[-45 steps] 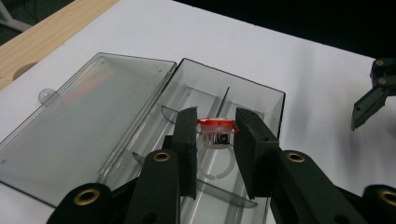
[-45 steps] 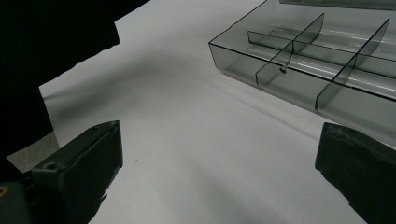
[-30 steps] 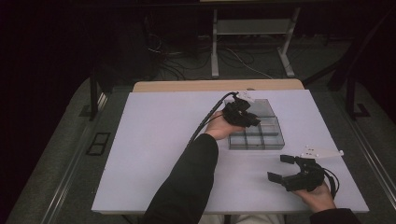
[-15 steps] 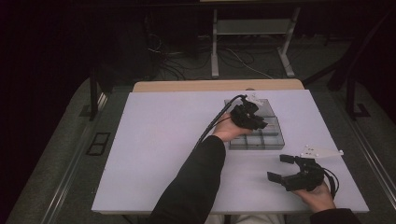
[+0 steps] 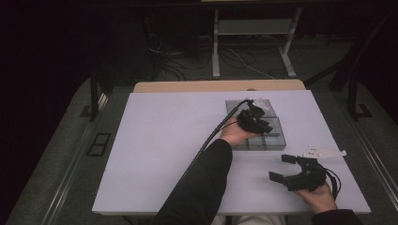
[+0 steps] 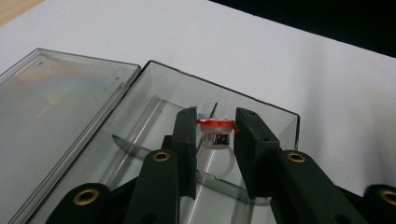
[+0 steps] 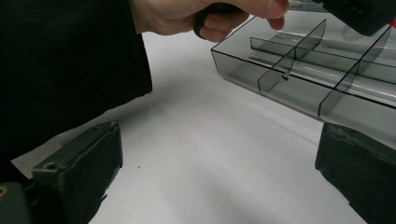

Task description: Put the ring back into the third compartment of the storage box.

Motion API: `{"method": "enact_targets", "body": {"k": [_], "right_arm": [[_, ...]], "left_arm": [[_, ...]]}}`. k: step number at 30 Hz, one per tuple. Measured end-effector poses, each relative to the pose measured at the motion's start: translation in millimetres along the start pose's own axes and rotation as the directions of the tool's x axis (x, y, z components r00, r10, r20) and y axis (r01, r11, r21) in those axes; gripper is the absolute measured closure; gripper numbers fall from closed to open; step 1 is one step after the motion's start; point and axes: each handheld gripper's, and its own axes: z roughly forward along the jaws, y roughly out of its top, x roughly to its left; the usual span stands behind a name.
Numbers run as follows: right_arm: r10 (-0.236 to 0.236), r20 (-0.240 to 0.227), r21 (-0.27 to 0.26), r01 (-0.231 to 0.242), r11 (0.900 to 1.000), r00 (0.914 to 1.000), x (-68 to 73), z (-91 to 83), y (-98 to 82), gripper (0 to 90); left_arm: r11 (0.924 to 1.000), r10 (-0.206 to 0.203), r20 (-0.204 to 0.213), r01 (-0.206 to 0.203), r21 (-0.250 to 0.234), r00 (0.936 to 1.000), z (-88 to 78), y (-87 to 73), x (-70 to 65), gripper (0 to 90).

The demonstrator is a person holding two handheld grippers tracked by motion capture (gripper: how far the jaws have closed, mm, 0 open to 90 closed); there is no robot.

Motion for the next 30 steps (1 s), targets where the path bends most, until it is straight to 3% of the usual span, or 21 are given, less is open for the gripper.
{"method": "enact_targets", "body": {"k": [9,14,27,30], "right_arm": [[0.003,-0.004,-0.003,-0.003,1.0,1.0,0.0,-0.4,0.4,0.7],[0.003,-0.004,-0.003,-0.003,1.0,1.0,0.0,-0.7,0.4,0.7],[0.001,-0.004,-0.004,-0.001,1.0,1.0,0.0,-0.1,0.3,0.7],[0.003,-0.003,-0.005,-0.003,1.0,1.0,-0.1,-0.4,0.1,0.7]], "left_arm": [[0.9997,0.019,0.03,-0.019,0.014,0.9994,14.4,4.6,-6.5,67.9],[0.9994,0.007,0.042,-0.009,0.033,0.9991,16.2,3.0,-6.7,65.4],[0.9999,-0.015,0.086,0.015,0.008,0.9962,-4.0,4.4,-7.2,41.0],[0.9992,-0.038,0.099,0.039,-0.008,0.9943,-11.0,3.4,-6.1,34.5]]}}
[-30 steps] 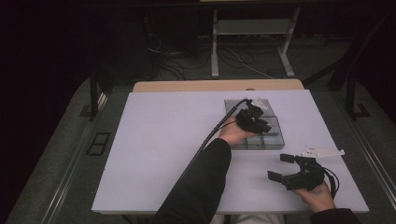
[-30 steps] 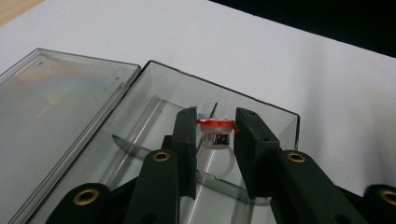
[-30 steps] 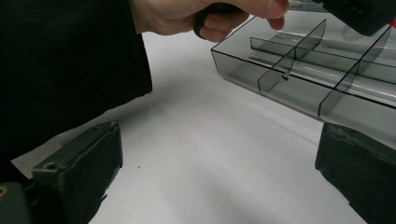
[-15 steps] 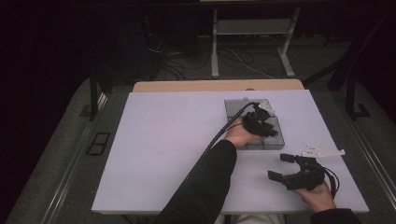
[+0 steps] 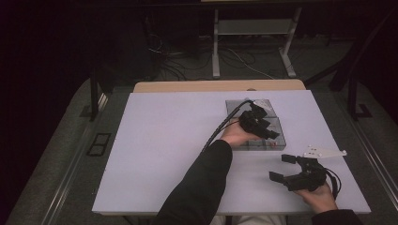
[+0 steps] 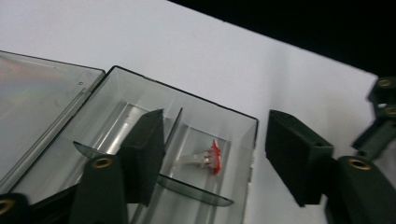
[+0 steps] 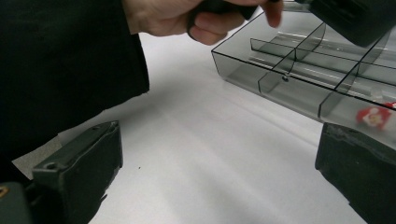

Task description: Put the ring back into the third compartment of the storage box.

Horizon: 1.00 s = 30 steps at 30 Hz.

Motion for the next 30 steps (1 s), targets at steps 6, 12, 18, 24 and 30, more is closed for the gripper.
{"method": "enact_targets", "body": {"k": [6,12,18,24,30], "right_arm": [[-0.005,0.002,0.004,0.005,1.0,1.0,0.0,0.4,0.0,0.7],[-0.005,0.004,0.004,0.005,1.0,1.0,-0.2,-0.2,-0.2,0.7],[-0.007,0.006,0.007,0.007,1.0,1.0,0.9,0.3,-0.4,0.7],[-0.007,0.007,0.009,0.007,1.0,1.0,1.2,0.0,-0.7,0.7],[-0.008,0.011,0.012,0.008,1.0,0.9999,1.2,-0.3,-1.0,0.7]], "left_arm": [[0.9999,-0.004,-0.015,0.004,0.011,0.9999,-14.9,0.4,-3.5,10.5],[0.9994,-0.032,-0.042,0.032,-0.012,0.9986,-33.6,-1.6,-7.7,0.0],[0.9996,-0.004,-0.079,0.002,-0.026,0.9969,-55.5,-3.6,-16.0,0.0],[0.9994,-0.004,-0.108,0.0,-0.033,0.9941,-77.1,-12.8,-17.2,0.0],[0.9988,-0.025,-0.139,0.019,-0.044,0.99,-97.8,-26.7,-13.5,0.0]]}}
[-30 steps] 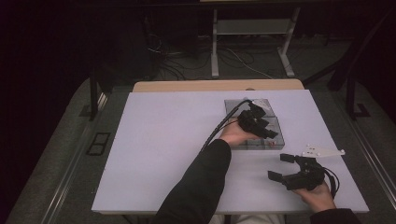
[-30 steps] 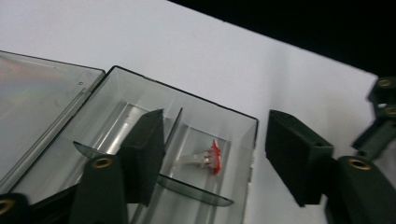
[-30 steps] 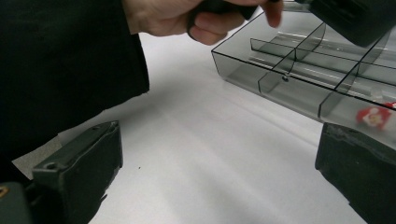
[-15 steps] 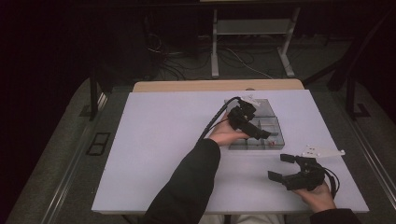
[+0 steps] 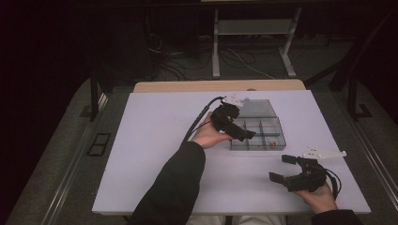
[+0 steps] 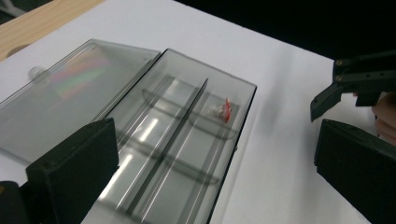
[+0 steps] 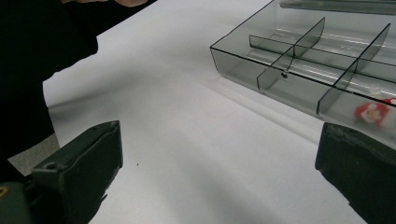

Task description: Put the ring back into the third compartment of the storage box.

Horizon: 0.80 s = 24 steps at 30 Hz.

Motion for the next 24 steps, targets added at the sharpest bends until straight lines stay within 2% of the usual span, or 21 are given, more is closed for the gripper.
{"method": "enact_targets", "body": {"k": [10,17,24], "right_arm": [[0.002,0.01,-0.004,-0.002,1.0,0.9999,-0.4,-1.2,-1.3,0.6],[0.001,0.013,-0.002,-0.001,1.0,0.9999,-0.6,-1.0,-1.7,0.7],[0.006,0.018,-0.001,-0.006,1.0,0.9998,-0.5,-1.0,-2.3,0.7]], "left_arm": [[0.9996,-0.024,-0.057,0.023,-0.013,0.9981,-35.8,-18.7,1.1,0.0],[0.9993,-0.033,-0.08,0.031,-0.022,0.9963,-56.6,-32.6,-2.9,0.0],[0.9971,-0.068,-0.094,0.064,-0.042,0.9933,-75.7,-52.4,-3.4,0.0]]}}
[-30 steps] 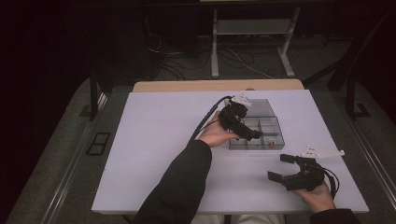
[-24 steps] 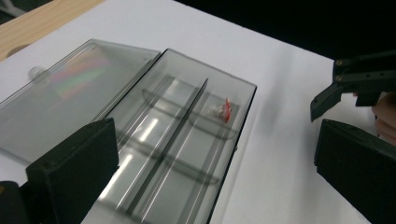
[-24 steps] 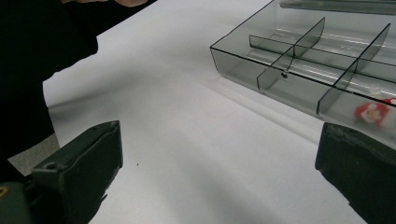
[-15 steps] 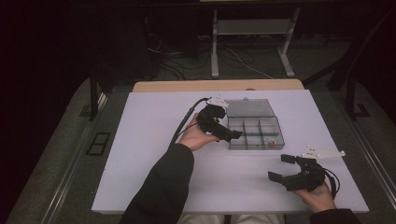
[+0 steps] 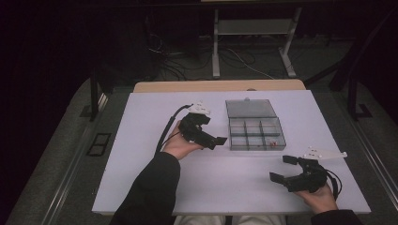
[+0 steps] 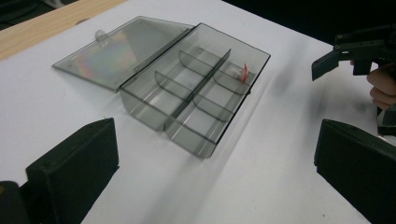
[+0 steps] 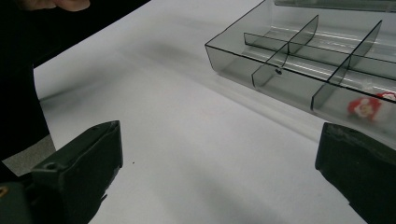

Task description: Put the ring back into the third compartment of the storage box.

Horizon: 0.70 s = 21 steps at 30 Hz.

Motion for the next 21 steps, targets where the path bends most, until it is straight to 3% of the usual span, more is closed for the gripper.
{"method": "enact_targets", "body": {"k": [8,21], "right_arm": [[0.001,0.001,0.008,-0.001,1.0,1.0,0.9,0.7,-0.4,0.7],[-0.014,0.003,0.012,0.014,1.0,0.9999,0.8,2.0,-0.9,0.7]], "left_arm": [[0.9977,-0.061,-0.025,0.06,-0.031,0.9978,-17.7,-26.3,3.8,0.0],[0.9923,-0.11,-0.063,0.106,-0.064,0.9919,-44.8,-65.0,3.5,0.0]]}}
